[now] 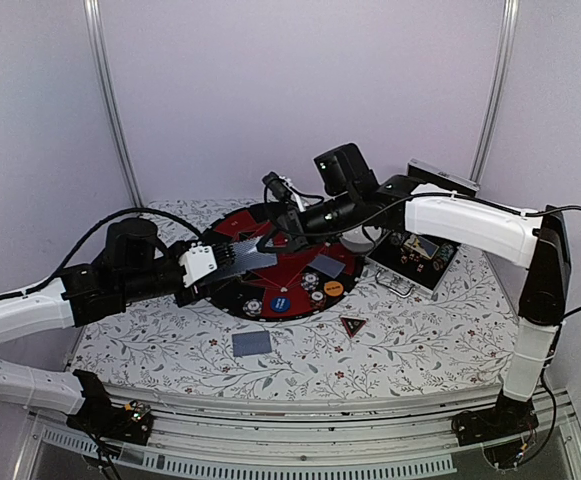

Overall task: Distribute texas hold em gaming equipment
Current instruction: Distribute the poker card in the big blind area.

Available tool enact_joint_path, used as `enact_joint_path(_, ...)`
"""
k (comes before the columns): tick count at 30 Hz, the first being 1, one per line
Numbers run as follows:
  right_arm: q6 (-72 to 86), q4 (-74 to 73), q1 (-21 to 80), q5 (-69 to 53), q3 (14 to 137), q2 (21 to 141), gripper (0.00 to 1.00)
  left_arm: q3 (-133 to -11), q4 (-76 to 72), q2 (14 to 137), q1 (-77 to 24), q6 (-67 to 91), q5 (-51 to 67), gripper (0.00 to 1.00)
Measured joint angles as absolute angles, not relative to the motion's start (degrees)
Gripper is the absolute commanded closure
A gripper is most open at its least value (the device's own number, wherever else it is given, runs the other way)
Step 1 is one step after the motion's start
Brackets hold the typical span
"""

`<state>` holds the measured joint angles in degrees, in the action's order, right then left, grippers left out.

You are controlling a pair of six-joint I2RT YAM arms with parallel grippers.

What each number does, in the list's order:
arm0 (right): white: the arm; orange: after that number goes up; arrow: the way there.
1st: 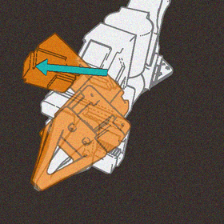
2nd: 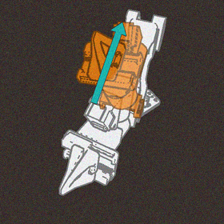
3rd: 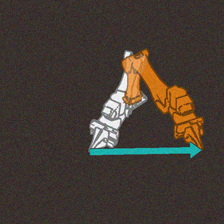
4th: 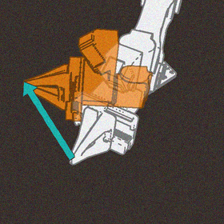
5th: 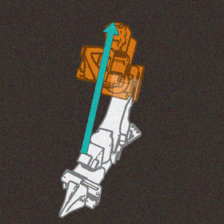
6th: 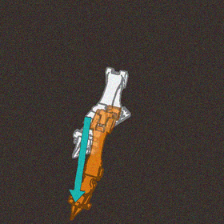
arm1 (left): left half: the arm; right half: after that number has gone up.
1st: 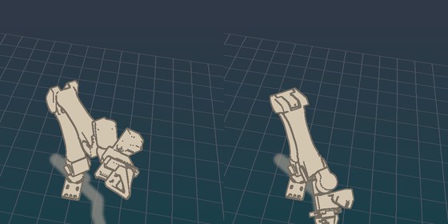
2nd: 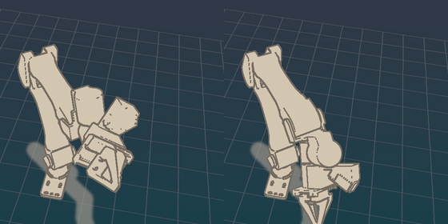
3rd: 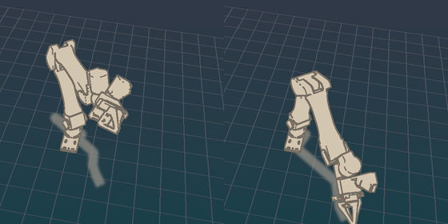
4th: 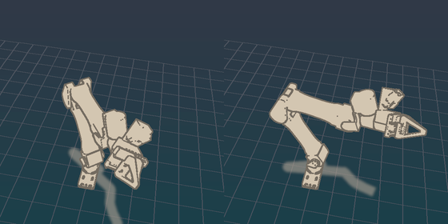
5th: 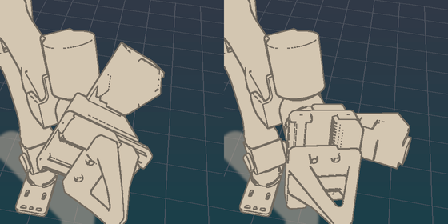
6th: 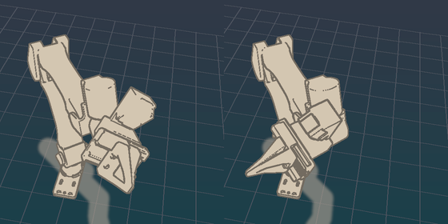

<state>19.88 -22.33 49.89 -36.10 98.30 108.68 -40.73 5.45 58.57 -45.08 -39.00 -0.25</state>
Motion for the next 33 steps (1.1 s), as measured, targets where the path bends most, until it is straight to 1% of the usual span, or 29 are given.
enact_joint_path(4, 19.0, -24.3, 48.1, -35.2, 98.2, 106.2, 0.98, -40.7, 5.4, 58.6, -45.1, -39.0, -0.2, 0.47)
enact_joint_path(7, 18.9, -23.9, 44.9, -33.1, 96.7, 102.4, 0.98, -40.7, 5.4, 58.6, -45.1, -39.0, 0.0, 0.47)
enact_joint_path(10, 21.2, -19.7, 39.7, -30.1, 90.9, 96.4, 0.98, -40.7, 5.3, 58.6, -45.1, -39.0, 0.3, 0.47)
enact_joint_path(14, 26.6, -10.8, 34.4, -23.5, 82.2, 93.2, 0.98, -40.7, 5.3, 58.6, -45.1, -39.0, 0.6, 0.47)
enact_joint_path(18, 32.1, -3.1, 33.1, -18.3, 76.3, 98.0, 0.98, -40.7, 5.3, 58.6, -45.1, -39.0, 0.7, 0.47)
enact_joint_path(22, 35.2, 0.5, 32.9, -13.9, 77.0, 108.7, 0.98, -40.7, 5.3, 58.6, -45.1, -39.0, 0.8, 0.47)
enact_joint_path(26, 36.8, 1.5, 32.3, -12.3, 79.9, 117.2, 0.98, -40.7, 5.2, 58.5, -45.1, -39.0, 0.8, 0.47)
enact_joint_path(33, 38.0, 1.8, 31.1, -12.3, 81.8, 122.2, 0.98, -40.6, 5.1, 58.3, -45.1, -39.0, 0.8, 0.47)
